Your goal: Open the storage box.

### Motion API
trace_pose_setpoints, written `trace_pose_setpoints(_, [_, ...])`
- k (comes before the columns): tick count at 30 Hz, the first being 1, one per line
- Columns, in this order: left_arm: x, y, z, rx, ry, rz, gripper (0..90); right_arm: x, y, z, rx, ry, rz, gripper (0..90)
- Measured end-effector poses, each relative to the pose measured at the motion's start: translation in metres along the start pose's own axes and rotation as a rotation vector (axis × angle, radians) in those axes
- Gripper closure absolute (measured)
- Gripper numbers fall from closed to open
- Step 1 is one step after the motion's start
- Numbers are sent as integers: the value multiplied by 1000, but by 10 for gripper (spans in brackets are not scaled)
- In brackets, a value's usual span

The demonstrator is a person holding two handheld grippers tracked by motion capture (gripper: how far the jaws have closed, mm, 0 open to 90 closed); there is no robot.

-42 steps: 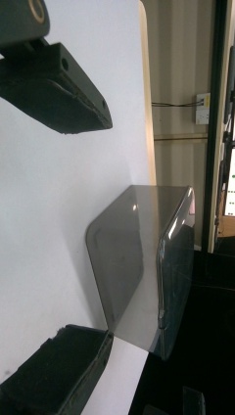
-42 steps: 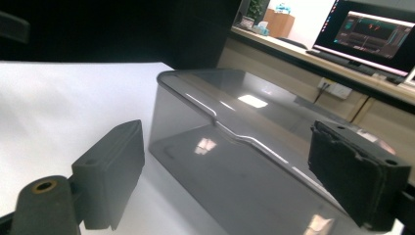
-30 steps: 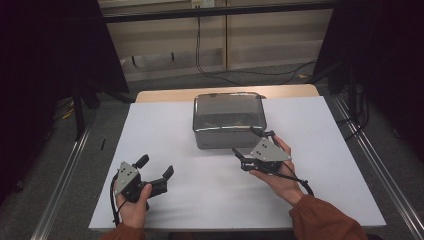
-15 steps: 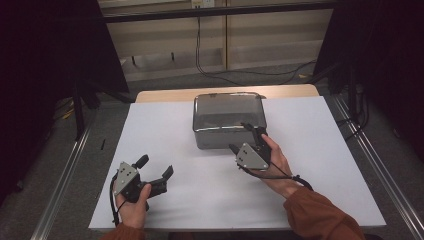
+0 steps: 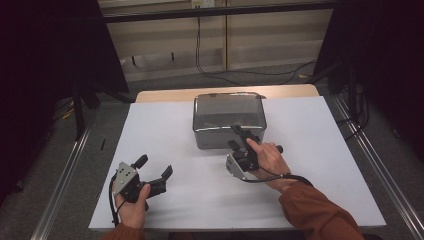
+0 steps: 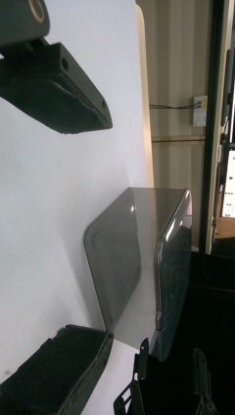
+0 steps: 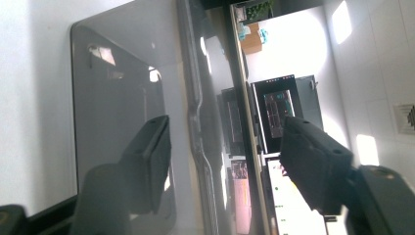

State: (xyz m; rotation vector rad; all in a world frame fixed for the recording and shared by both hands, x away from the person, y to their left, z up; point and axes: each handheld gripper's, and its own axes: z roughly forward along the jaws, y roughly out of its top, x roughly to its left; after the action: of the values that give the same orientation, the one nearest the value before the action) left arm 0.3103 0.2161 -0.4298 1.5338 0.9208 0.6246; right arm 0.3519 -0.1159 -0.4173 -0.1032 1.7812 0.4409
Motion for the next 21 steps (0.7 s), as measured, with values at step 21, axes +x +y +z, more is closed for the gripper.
trace_pose_setpoints(21, [0,-1,2,25,1,23,38,13,-1,17,82,15,-132,679])
